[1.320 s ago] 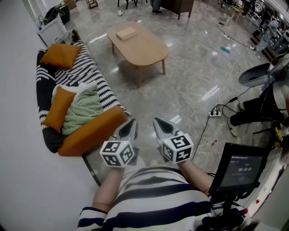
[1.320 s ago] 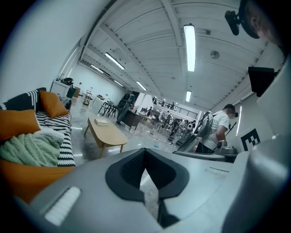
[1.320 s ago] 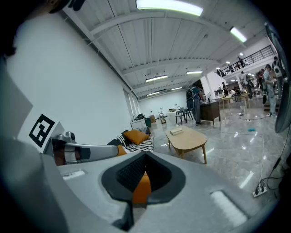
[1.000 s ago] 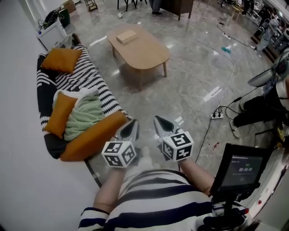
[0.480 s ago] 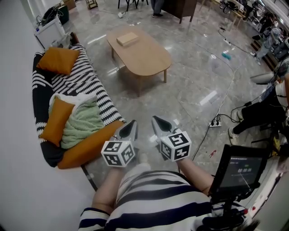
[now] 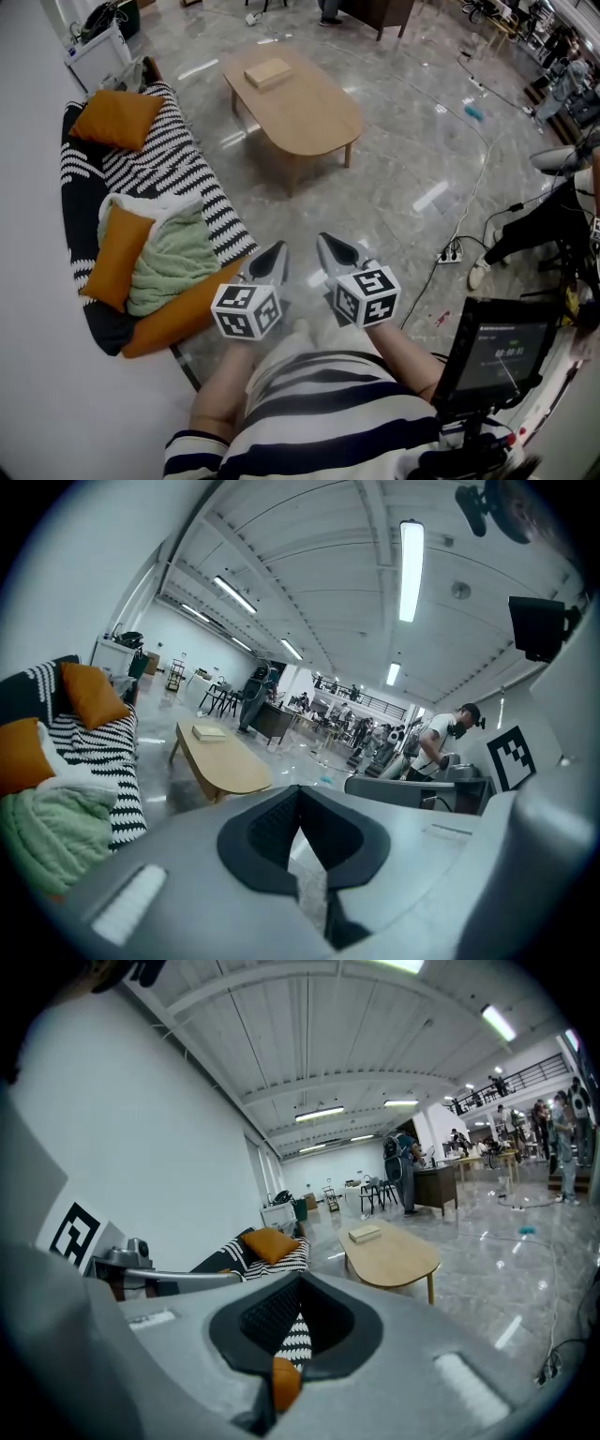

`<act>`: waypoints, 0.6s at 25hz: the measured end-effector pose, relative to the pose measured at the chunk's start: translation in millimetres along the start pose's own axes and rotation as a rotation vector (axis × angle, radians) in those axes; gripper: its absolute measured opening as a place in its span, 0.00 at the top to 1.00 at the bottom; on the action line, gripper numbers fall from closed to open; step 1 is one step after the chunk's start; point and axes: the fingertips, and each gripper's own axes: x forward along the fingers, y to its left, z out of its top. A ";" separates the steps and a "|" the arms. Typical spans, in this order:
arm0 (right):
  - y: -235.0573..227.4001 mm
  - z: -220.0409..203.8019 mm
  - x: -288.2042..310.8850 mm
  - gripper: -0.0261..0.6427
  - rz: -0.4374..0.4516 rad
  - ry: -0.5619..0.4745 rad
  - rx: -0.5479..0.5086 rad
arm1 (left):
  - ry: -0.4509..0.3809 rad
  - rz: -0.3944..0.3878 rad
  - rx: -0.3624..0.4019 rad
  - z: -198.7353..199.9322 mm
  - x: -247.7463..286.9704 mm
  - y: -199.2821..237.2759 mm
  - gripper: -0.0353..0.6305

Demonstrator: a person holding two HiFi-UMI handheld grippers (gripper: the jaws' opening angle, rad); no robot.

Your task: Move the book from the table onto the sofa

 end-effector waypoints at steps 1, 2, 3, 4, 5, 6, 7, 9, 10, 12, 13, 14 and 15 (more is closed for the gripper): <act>-1.6 0.3 3.1 0.96 -0.002 0.006 0.000 | 0.003 0.000 -0.007 0.3 2.5 2.3 0.94; -4.1 -0.1 6.4 0.96 -0.005 0.014 0.003 | 0.005 -0.001 -0.014 0.2 5.3 4.3 0.94; -7.3 -0.3 10.2 0.96 -0.007 0.020 0.009 | 0.007 -0.001 -0.020 0.4 8.5 6.2 0.94; -10.7 0.2 14.6 0.96 -0.009 0.025 0.014 | 0.007 -0.001 -0.024 1.5 12.3 8.3 0.94; -14.2 1.6 19.3 0.96 -0.010 0.028 0.016 | 0.007 0.001 -0.026 3.3 16.5 10.4 0.94; -17.9 3.9 24.0 0.96 -0.010 0.029 0.013 | 0.006 0.004 -0.027 5.8 21.1 12.2 0.94; -21.8 6.8 28.5 0.96 -0.009 0.029 0.009 | 0.004 0.008 -0.027 8.7 26.0 14.0 0.94; -29.5 13.8 38.1 0.96 0.000 0.026 0.003 | 0.002 0.021 -0.024 14.6 36.7 18.8 0.94; -33.4 17.4 43.3 0.96 0.007 0.024 0.001 | 0.001 0.031 -0.024 17.5 42.5 22.2 0.94; -42.9 23.8 53.8 0.96 0.020 0.019 -0.005 | -0.002 0.051 -0.026 22.7 55.4 28.8 0.94; -49.3 26.9 58.5 0.96 0.023 0.018 -0.004 | -0.003 0.060 -0.029 25.2 62.6 30.6 0.94; -57.0 30.6 62.5 0.96 0.026 0.017 -0.002 | -0.005 0.066 -0.031 27.9 70.5 30.6 0.94; -65.7 35.3 66.2 0.96 0.028 0.017 0.001 | -0.007 0.069 -0.031 31.0 79.6 29.1 0.94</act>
